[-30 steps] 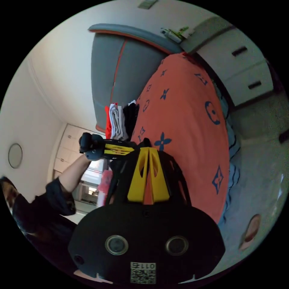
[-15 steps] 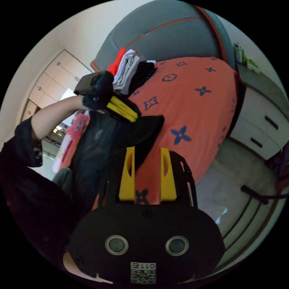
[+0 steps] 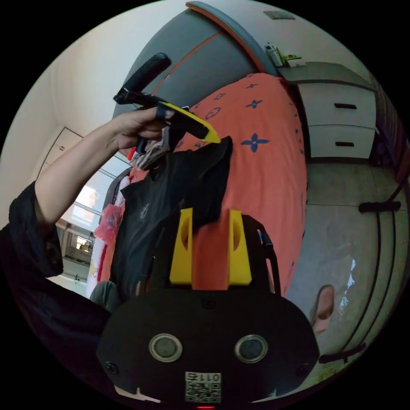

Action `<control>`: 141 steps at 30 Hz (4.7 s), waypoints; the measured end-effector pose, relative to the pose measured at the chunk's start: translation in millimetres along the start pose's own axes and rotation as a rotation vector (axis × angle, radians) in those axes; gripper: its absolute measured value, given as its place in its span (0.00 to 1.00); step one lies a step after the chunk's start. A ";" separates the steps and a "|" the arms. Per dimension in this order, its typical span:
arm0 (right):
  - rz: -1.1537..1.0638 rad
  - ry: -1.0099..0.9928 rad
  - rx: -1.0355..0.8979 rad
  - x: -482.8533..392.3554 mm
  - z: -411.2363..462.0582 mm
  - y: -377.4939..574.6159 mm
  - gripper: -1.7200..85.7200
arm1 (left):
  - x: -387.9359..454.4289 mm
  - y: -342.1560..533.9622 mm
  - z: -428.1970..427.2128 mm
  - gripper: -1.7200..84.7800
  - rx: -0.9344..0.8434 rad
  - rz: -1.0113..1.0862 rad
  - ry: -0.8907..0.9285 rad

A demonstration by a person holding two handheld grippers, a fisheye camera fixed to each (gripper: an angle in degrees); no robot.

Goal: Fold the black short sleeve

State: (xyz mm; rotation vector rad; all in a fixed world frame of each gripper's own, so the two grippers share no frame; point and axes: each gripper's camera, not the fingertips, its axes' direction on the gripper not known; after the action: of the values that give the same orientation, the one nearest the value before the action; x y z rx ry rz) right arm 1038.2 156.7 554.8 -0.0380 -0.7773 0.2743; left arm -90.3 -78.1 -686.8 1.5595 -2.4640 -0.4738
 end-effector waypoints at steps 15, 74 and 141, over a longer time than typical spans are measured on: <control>0.430 -0.169 0.296 -69.0 11.3 58.8 0.03 | 41.2 78.5 -142.4 0.04 0.050 0.180 -0.179; -0.978 0.424 -0.485 -1089.0 634.6 -311.2 0.05 | -222.7 1421.5 -837.0 0.11 0.775 -1.009 -0.005; -2.257 0.845 -0.999 -1524.1 959.5 -312.1 0.04 | -67.1 1647.9 -938.0 0.02 1.349 -0.971 0.074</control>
State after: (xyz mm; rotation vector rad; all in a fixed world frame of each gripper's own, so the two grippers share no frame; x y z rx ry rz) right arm -593.7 -601.6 234.7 -0.1714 0.3003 -2.1503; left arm -1147.5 479.5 786.7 3.0242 -1.6624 1.4362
